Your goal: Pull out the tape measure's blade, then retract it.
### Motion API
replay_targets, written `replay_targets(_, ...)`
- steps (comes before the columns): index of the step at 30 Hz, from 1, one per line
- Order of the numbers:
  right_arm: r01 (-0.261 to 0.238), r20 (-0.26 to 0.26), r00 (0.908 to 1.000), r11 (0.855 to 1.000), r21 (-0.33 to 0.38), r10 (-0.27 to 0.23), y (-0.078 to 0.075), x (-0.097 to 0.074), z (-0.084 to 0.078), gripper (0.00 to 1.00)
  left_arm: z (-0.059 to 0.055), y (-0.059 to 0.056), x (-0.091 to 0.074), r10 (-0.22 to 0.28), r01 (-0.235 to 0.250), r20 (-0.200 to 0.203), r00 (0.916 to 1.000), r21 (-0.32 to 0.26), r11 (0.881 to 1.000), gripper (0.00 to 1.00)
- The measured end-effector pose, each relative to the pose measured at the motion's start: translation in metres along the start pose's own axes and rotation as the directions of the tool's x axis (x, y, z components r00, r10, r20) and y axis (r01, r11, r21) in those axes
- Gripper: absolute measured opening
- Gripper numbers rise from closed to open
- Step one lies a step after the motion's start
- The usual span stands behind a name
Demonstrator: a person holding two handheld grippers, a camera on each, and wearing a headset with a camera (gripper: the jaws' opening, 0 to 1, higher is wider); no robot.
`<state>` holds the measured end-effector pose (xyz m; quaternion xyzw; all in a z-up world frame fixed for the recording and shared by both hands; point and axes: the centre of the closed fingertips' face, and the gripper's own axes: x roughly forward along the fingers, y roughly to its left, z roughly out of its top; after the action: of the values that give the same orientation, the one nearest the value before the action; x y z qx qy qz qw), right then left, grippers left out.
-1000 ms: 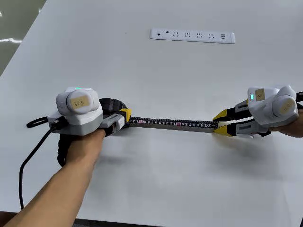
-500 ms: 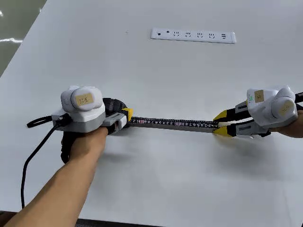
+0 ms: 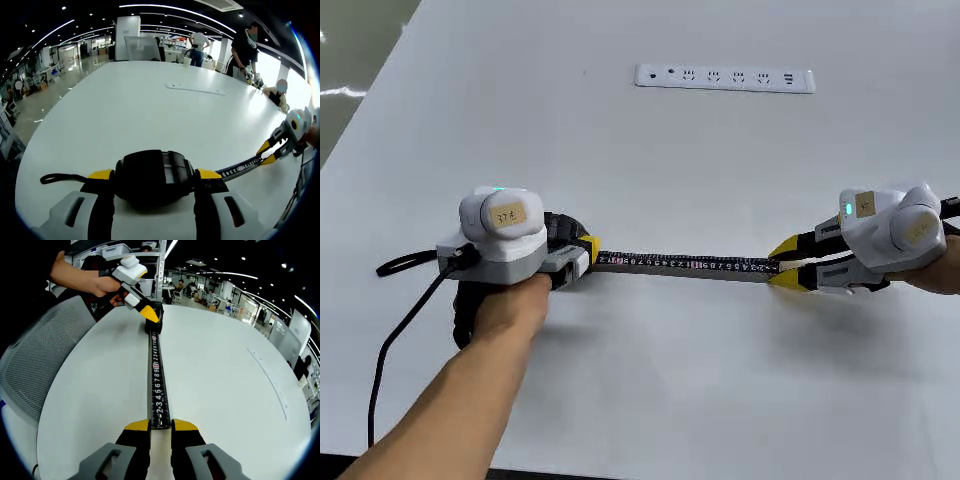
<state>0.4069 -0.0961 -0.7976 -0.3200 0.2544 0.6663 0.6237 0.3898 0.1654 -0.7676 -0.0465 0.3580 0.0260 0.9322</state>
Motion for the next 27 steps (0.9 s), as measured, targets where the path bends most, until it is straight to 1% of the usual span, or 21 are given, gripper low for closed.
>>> replay_targets(8,-0.001,0.001,1.0000,1.000,0.007,0.001,-0.0001,0.0003,-0.0013,0.12,-0.0003,0.0011,0.0022,0.010,-0.010,-0.014,0.9998,0.003,1.000,0.58)
replay_targets(11,-0.001,-0.001,1.0000,1.000,0.006,0.001,-0.0001,0.0003,-0.0019,0.11,-0.0003,0.0013,0.0023,0.013,-0.013,-0.008,0.9999,0.010,1.000,0.57)
replay_targets(15,0.000,-0.006,1.0000,1.000,-0.001,0.000,0.0001,0.0005,-0.0020,0.11,-0.0010,0.0018,0.0024,0.012,-0.011,-0.018,0.9998,0.013,1.000,0.55)
replay_targets(27,-0.001,-0.015,0.9999,1.000,0.005,0.001,-0.0001,0.0013,-0.0017,0.11,-0.0013,0.0023,0.0016,0.004,-0.004,-0.016,0.9999,0.019,1.000,0.54)
